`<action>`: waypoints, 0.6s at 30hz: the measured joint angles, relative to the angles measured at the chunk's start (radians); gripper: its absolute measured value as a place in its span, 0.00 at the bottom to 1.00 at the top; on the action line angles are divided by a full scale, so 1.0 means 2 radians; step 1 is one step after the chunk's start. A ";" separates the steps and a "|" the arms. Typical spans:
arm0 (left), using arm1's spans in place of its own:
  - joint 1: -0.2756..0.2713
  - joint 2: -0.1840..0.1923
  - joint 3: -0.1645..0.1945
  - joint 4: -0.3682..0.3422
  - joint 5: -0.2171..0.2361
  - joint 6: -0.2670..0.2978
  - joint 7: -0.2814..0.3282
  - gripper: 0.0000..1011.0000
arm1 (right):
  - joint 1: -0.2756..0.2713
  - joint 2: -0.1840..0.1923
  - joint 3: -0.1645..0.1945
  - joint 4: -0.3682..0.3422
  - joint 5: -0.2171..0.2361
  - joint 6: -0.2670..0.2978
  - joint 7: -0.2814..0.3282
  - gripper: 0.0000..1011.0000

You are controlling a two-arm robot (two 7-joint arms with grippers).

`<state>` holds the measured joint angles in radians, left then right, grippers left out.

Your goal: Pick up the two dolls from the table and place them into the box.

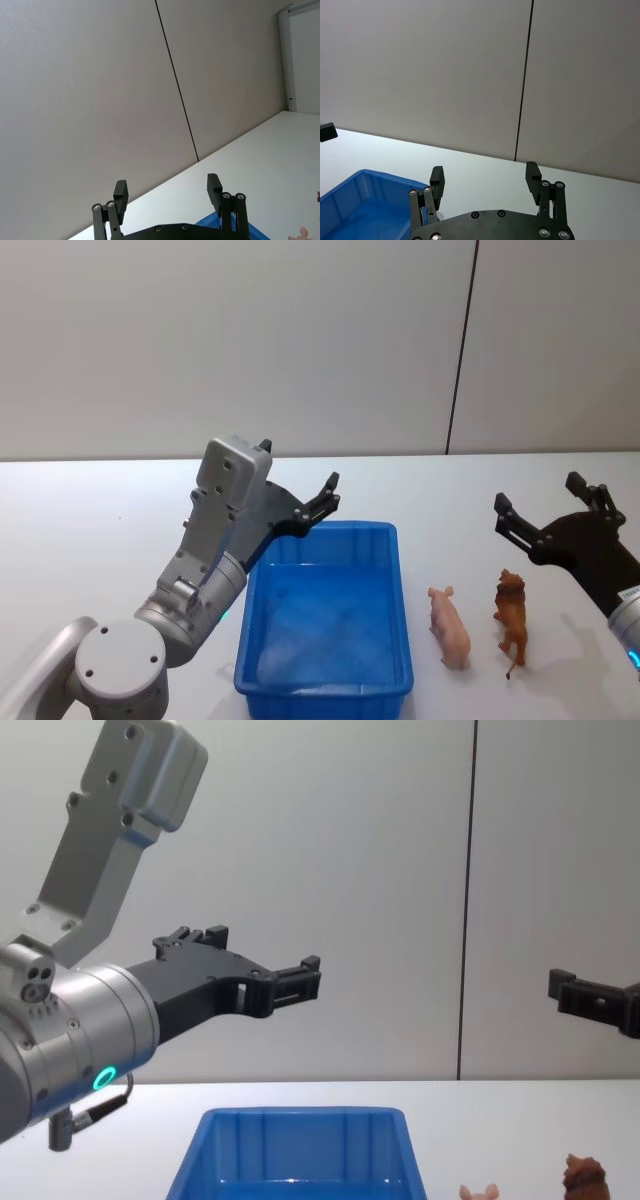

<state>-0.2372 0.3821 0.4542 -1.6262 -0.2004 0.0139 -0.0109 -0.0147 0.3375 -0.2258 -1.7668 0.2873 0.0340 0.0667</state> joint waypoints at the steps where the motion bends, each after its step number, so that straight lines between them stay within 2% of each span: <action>1: 0.000 0.000 0.000 0.000 0.000 0.000 0.000 0.99 | 0.000 0.000 0.000 0.000 0.000 0.000 0.000 0.99; 18: 0.000 0.000 0.000 0.000 0.000 0.000 0.000 0.99 | 0.000 0.000 0.000 0.000 0.000 0.000 0.000 0.99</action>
<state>-0.2372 0.3821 0.4542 -1.6262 -0.2004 0.0138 -0.0109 -0.0146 0.3374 -0.2258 -1.7668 0.2873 0.0340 0.0667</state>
